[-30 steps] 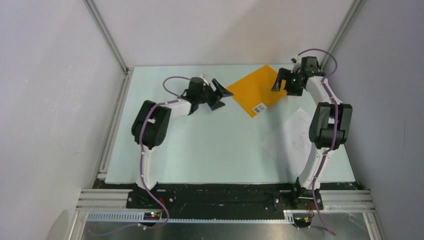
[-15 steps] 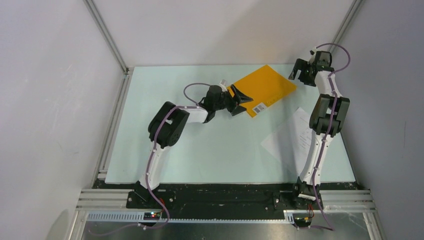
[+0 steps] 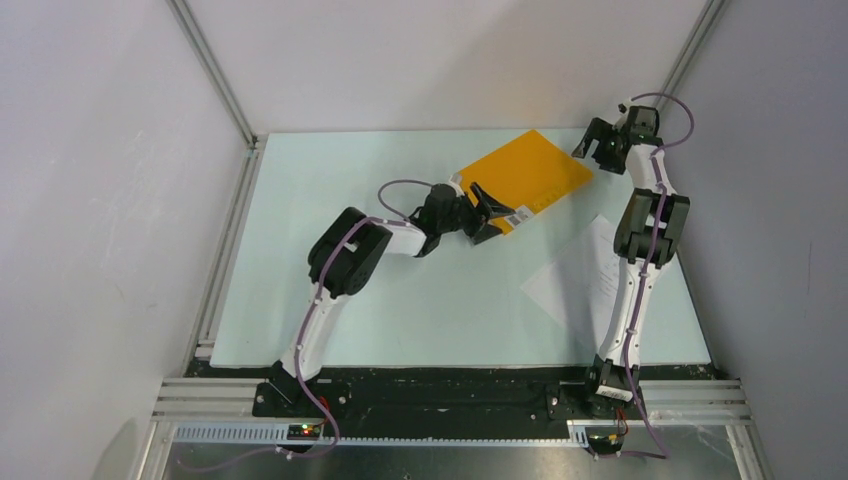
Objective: Put the files into the folder
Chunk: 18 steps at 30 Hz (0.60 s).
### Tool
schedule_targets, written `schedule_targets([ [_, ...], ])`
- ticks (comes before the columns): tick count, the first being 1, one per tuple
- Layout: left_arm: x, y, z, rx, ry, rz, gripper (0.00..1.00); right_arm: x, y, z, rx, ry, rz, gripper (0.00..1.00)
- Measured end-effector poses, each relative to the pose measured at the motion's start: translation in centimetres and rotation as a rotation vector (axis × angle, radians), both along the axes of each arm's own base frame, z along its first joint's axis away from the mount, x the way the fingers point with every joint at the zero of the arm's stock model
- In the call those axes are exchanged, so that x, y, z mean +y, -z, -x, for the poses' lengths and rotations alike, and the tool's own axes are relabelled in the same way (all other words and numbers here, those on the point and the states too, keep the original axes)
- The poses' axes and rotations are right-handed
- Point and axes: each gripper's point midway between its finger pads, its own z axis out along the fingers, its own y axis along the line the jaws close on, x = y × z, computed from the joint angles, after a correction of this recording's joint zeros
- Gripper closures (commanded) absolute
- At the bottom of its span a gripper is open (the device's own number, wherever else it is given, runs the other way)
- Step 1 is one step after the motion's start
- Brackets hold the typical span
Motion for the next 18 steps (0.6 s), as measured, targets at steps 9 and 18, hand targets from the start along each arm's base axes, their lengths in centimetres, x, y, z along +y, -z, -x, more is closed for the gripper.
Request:
schedule_targets([
  [9,-0.9,2.1,-0.3,0.035,-0.011,-0.007,0.18,2.6,0.0,0.1,0.002,-0.055,-0.092,0.05],
  [18,-1.5,1.5,-1.3,0.018,-0.011,0.002,0.23,3.8,1.0,0.5,0.021,-0.080,-0.122,0.07],
])
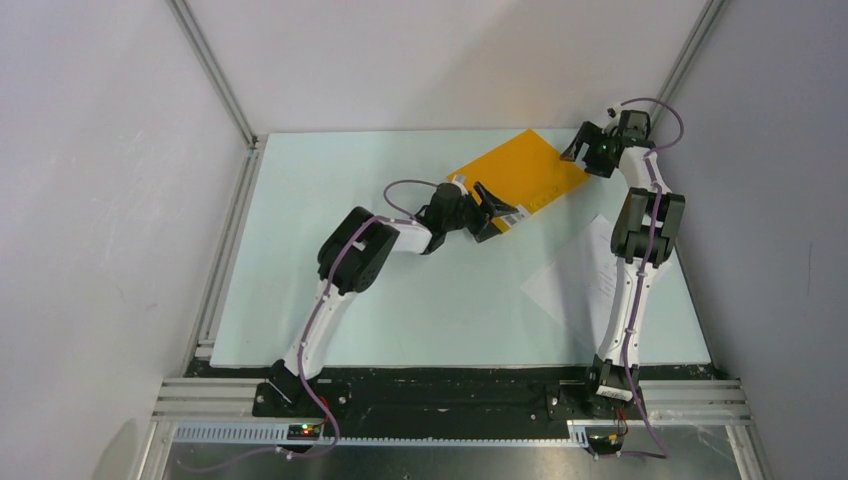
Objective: Put the files into the folder
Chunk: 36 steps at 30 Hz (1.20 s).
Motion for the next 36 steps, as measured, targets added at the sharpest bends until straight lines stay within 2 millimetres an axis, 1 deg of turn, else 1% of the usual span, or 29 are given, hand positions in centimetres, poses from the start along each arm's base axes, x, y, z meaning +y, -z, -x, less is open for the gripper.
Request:
schedule_targets([
  [5,0.5,-0.1,-0.5,-0.006,-0.003,0.003,0.25,0.6,0.4,0.2,0.005,-0.014,-0.009,0.08],
  [6,0.6,-0.2,-0.6,-0.009,-0.005,0.004,0.30,0.7,0.5,0.3,0.008,-0.017,-0.011,0.08],
  [7,0.8,-0.2,-0.8,-0.011,-0.008,0.004,0.37,0.9,0.6,0.3,0.007,-0.020,-0.010,0.09],
  [8,0.9,-0.2,-1.0,-0.017,-0.011,0.005,0.41,1.1,0.6,0.4,0.009,-0.024,-0.013,0.09],
  [9,1.1,-0.3,-1.2,-0.025,-0.013,0.004,0.53,1.3,0.6,0.6,0.011,-0.029,-0.015,0.09],
  [10,1.3,-0.2,-1.4,-0.036,-0.015,-0.001,0.59,1.6,0.7,0.8,0.013,-0.035,-0.015,0.09],
  [11,1.5,-0.2,-1.6,-0.046,-0.017,-0.006,0.70,1.9,0.7,0.9,0.014,-0.043,-0.014,0.09],
  [13,2.0,-0.1,-2.1,-0.076,-0.018,-0.020,0.81,2.6,0.7,1.2,0.019,-0.061,-0.017,0.08],
  [14,2.3,-0.2,-2.4,-0.089,-0.020,-0.023,0.83,3.0,0.6,1.4,0.022,-0.066,-0.019,0.08],
  [17,4.0,-0.4,-3.0,-0.136,-0.016,-0.049,0.92,4.3,0.5,1.7,0.033,-0.087,-0.023,0.07],
  [20,6.7,-1.4,-2.7,-0.192,-0.004,-0.084,0.99,5.3,0.3,2.6,0.058,-0.113,-0.025,0.07],
  [23,10.4,-3.8,-2.7,-0.282,-0.004,-0.137,1.00,5.9,-0.6,4.0,0.079,-0.138,-0.012,0.07],
  [25,13.8,-6.2,-2.9,-0.368,-0.018,-0.194,1.00,5.9,-1.7,5.1,0.078,-0.152,0.005,0.07],
  [26,15.0,-7.3,-2.9,-0.410,-0.021,-0.221,1.00,5.8,-2.5,5.8,0.076,-0.159,0.015,0.07],
  [27,16.8,-8.6,-2.8,-0.474,-0.025,-0.266,1.00,5.8,-3.3,6.3,0.068,-0.164,0.025,0.07],
  [30,20.9,-11.5,-2.3,-0.629,-0.031,-0.404,1.00,5.7,-5.8,7.9,0.039,-0.180,0.055,0.07],
  [31,22.0,-12.4,-1.7,-0.695,-0.023,-0.466,1.00,5.7,-6.8,8.3,0.025,-0.184,0.066,0.07],
  [33,23.2,-13.6,-0.2,-0.805,0.010,-0.571,1.00,5.8,-8.5,8.8,-0.002,-0.193,0.078,0.07],
  [35,24.3,-14.0,1.1,-0.902,0.045,-0.677,1.00,6.0,-9.5,9.1,-0.023,-0.200,0.087,0.08],
  [36,24.9,-13.8,1.6,-0.938,0.060,-0.733,1.00,6.1,-9.9,9.3,-0.030,-0.204,0.090,0.08],
])
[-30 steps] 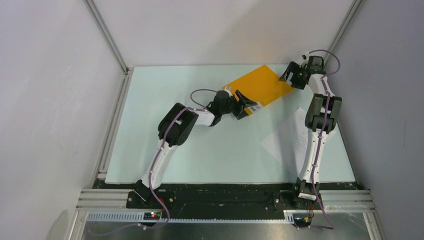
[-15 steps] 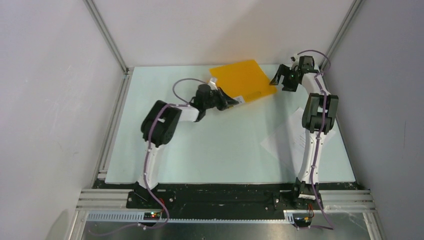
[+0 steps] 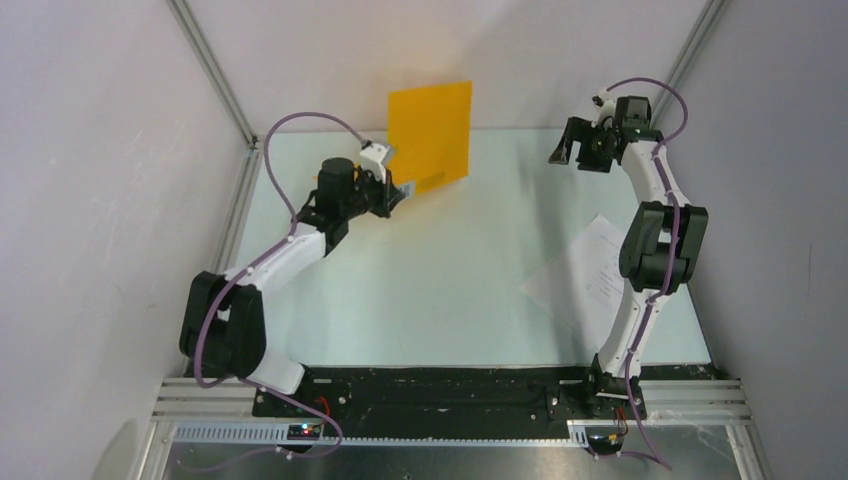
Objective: Put the files into the folder
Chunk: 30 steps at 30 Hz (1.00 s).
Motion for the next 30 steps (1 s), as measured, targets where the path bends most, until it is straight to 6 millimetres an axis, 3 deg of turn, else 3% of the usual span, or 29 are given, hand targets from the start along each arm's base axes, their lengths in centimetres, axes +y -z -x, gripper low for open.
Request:
schedule_targets([
  [3,1.9,1.6,0.8,-0.077,-0.009,-0.194,1.00,0.1,-0.3,0.5,-0.003,-0.004,0.002,0.08],
  [8,5.0,5.1,0.0,-0.146,-0.088,-0.540,1.00,0.5,1.3,1.9,0.048,-0.011,-0.014,0.08],
  [13,6.5,6.8,-0.6,-0.161,-0.178,-0.745,1.00,1.0,2.5,2.8,0.095,0.000,-0.050,0.09],
  [17,5.6,7.1,-0.1,-0.175,-0.189,-0.789,0.89,2.1,1.9,2.8,0.117,0.024,-0.122,0.04],
  [21,4.2,8.0,0.5,-0.191,-0.135,-0.827,0.79,4.8,0.5,3.0,0.135,0.004,-0.251,0.01],
  [23,3.3,8.8,1.1,-0.201,-0.081,-0.854,0.72,6.5,-0.4,3.3,0.137,-0.021,-0.310,0.01],
  [25,2.4,9.7,1.7,-0.211,-0.015,-0.881,0.58,8.7,-1.4,3.8,0.144,-0.052,-0.376,0.01],
  [26,1.9,10.2,2.1,-0.216,0.028,-0.894,0.42,9.8,-1.9,4.2,0.150,-0.070,-0.406,0.00],
  [28,1.2,10.9,2.9,-0.225,0.108,-0.918,0.20,11.5,-2.6,4.7,0.165,-0.100,-0.458,0.01],
  [30,0.6,11.6,3.7,-0.228,0.186,-0.929,0.13,13.0,-3.0,5.1,0.175,-0.125,-0.490,0.01],
])
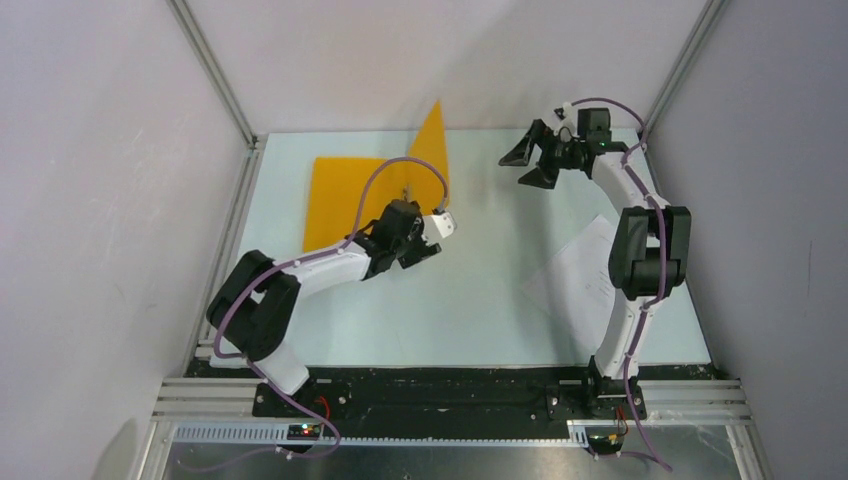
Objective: Put the files into the folder
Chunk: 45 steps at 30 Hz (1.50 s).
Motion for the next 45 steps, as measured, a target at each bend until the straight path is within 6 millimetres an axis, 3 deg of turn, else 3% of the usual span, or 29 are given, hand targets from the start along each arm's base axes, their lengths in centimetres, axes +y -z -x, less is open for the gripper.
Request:
schedule_targets([
  [3,-0.7,0.8,1.2,0.049,0.082,-0.012,0.08,1.3,-0.2,0.4,0.014,-0.018,-0.020,0.01],
  [6,-1.0,0.7,2.4,0.103,0.138,0.014,0.02,1.2,-0.4,0.1,0.008,-0.002,-0.001,0.01],
  [11,-1.8,-2.4,3.3,0.123,0.204,0.133,0.01,0.2,-2.2,-1.8,-0.069,0.049,0.061,0.01],
  [17,-5.9,-8.6,0.0,0.074,0.302,0.267,0.01,-1.1,-2.5,-2.2,-0.099,0.087,0.110,0.00],
  [22,-11.1,-12.4,-4.6,0.044,0.367,0.381,0.00,-3.3,-1.7,-0.3,-0.058,0.129,0.126,0.01],
  [24,-12.7,-12.3,-5.9,0.066,0.374,0.417,0.00,-5.0,-1.3,0.4,-0.038,0.166,0.130,0.01],
  [27,-14.9,-10.6,-7.3,0.140,0.368,0.479,0.00,-7.6,-0.8,1.2,-0.012,0.223,0.137,0.01],
  [30,-16.1,-7.9,-7.0,0.269,0.320,0.557,0.01,-9.9,-0.2,2.0,0.016,0.278,0.145,0.01],
  [33,-16.9,-5.5,-6.5,0.404,0.232,0.646,0.02,-10.8,-0.2,2.6,0.026,0.298,0.153,0.01],
  [40,-17.3,0.0,-7.0,0.644,-0.047,0.799,0.03,-10.4,-0.2,3.1,0.011,0.268,0.175,0.03],
  [43,-16.3,0.2,-7.8,0.672,-0.116,0.834,0.03,-8.9,-0.6,2.9,-0.014,0.223,0.188,0.13],
  [45,-15.4,-1.0,-8.7,0.667,-0.149,0.874,0.04,-6.9,-1.1,2.3,-0.056,0.171,0.198,0.20],
])
